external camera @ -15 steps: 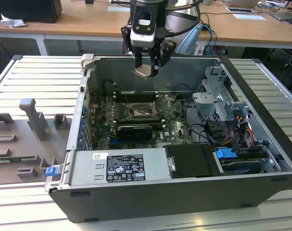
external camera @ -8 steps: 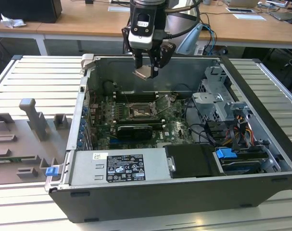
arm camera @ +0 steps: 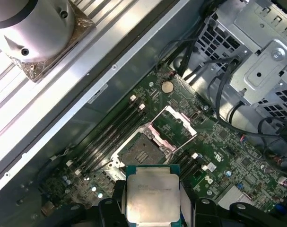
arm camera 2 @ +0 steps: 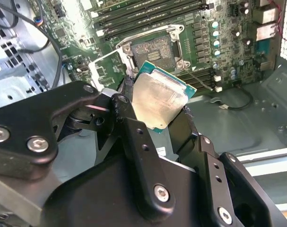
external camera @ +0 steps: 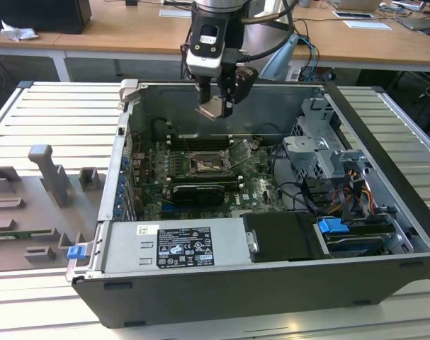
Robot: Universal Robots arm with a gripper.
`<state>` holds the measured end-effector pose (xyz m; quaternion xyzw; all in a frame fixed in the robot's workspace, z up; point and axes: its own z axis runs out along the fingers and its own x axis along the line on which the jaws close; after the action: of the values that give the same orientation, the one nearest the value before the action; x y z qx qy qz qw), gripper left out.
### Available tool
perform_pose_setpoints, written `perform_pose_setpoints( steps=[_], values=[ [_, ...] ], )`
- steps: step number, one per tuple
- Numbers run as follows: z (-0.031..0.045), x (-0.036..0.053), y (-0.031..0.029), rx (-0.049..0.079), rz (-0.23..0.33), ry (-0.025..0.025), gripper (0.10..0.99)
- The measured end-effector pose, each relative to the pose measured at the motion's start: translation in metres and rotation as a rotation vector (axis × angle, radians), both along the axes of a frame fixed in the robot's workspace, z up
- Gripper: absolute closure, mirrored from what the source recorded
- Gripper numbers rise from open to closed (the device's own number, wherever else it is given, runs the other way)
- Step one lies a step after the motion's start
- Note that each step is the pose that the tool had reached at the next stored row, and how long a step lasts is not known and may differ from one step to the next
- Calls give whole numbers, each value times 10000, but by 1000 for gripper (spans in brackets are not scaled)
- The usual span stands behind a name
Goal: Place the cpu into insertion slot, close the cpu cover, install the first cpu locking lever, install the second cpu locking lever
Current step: 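Place the cpu into insertion slot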
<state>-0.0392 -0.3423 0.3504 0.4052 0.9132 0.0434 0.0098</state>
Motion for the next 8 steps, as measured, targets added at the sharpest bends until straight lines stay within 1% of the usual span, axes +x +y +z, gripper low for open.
perform_pose_setpoints(
  steps=[2, 3, 7, 8],
  values=[
    [-10, 0, 0, -2, -348, -1, 545],
    [-19, 0, 0, -5, -625, -1, 545],
    [-39, 0, 0, -5, -1193, -1, 545],
    [-46, 0, 0, -6, -1443, 0, 545]
  ],
)
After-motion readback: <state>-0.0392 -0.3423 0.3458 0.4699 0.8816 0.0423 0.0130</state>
